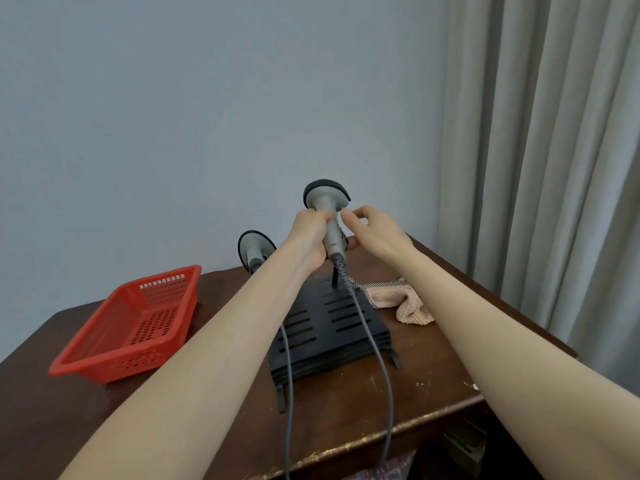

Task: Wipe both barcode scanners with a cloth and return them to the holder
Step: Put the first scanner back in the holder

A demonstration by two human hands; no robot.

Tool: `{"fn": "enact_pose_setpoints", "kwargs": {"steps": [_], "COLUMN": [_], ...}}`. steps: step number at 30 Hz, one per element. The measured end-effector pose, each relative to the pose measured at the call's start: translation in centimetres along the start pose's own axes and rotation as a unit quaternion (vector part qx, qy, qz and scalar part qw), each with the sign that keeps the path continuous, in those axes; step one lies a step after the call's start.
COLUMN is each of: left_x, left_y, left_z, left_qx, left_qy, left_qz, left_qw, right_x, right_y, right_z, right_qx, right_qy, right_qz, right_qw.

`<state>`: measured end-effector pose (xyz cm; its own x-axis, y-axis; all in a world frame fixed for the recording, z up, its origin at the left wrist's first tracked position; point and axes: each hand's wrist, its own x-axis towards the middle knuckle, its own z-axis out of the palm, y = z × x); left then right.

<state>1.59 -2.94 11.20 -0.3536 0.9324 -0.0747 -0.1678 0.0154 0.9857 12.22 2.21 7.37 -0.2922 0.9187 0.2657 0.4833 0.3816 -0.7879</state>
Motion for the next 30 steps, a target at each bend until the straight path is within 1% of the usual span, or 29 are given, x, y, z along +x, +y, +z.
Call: {"fn": "enact_pose_setpoints", "kwargs": {"steps": [3, 6, 9, 12, 14, 16, 17, 18, 19, 20, 21, 22, 24, 26, 30], "left_x": [0.1, 0.1, 0.1, -0.4, -0.5, -0.2, 0.2, 0.7, 1.4, 2.0, 2.6, 3.1, 3.9, 4.5, 5.8], "left_y": [0.7, 1.4, 1.5, 1.7, 1.4, 0.4, -0.5, -1.7, -3.1, -4.6, -6.1, -7.5, -9.8, -11.2, -12.2], "left_z": [0.7, 1.2, 1.4, 1.8, 1.9, 1.7, 1.4, 0.9, 0.3, -0.3, -0.8, -1.2, -1.7, -1.9, -1.9], "left_qx": [-0.041, -0.071, -0.082, -0.123, -0.129, -0.079, -0.02, 0.067, 0.175, 0.276, 0.354, 0.406, 0.46, 0.487, 0.51], "left_qy": [0.001, 0.01, 0.006, 0.006, 0.003, 0.009, 0.022, 0.044, 0.076, 0.105, 0.122, 0.127, 0.129, 0.142, 0.181], "left_qz": [-0.019, -0.011, -0.014, -0.022, -0.016, 0.015, 0.047, 0.088, 0.133, 0.166, 0.177, 0.17, 0.139, 0.115, 0.132], "left_qw": [0.999, 0.997, 0.996, 0.992, 0.991, 0.997, 0.998, 0.993, 0.973, 0.941, 0.91, 0.889, 0.867, 0.854, 0.83], "right_x": [-0.2, 0.1, 0.3, 0.8, 1.1, 1.2, 1.2, 1.3, 1.3, 1.3, 1.3, 1.3, 1.2, 1.2, 1.1], "right_y": [-1.2, -1.8, -2.4, -2.7, -2.6, -2.4, -2.3, -2.2, -2.0, -1.9, -1.7, -1.5, -1.0, -0.7, -0.2], "right_z": [0.0, 0.0, -0.3, -0.1, 0.2, 0.2, 0.2, 0.2, 0.2, 0.2, 0.2, 0.3, 0.6, 0.9, 1.7], "right_qx": [-0.007, 0.024, 0.04, 0.015, -0.004, -0.008, -0.01, -0.012, -0.014, -0.015, -0.016, -0.015, -0.011, 0.0, 0.008], "right_qy": [-0.035, -0.057, -0.077, -0.039, -0.003, 0.03, 0.038, 0.043, 0.046, 0.049, 0.052, 0.055, 0.059, 0.063, 0.061], "right_qz": [-0.026, -0.044, -0.028, -0.025, -0.016, -0.003, 0.001, 0.004, 0.007, 0.01, 0.013, 0.014, 0.015, 0.014, 0.011], "right_qw": [0.999, 0.997, 0.996, 0.999, 1.0, 1.0, 0.999, 0.999, 0.999, 0.999, 0.998, 0.998, 0.998, 0.998, 0.998]}}
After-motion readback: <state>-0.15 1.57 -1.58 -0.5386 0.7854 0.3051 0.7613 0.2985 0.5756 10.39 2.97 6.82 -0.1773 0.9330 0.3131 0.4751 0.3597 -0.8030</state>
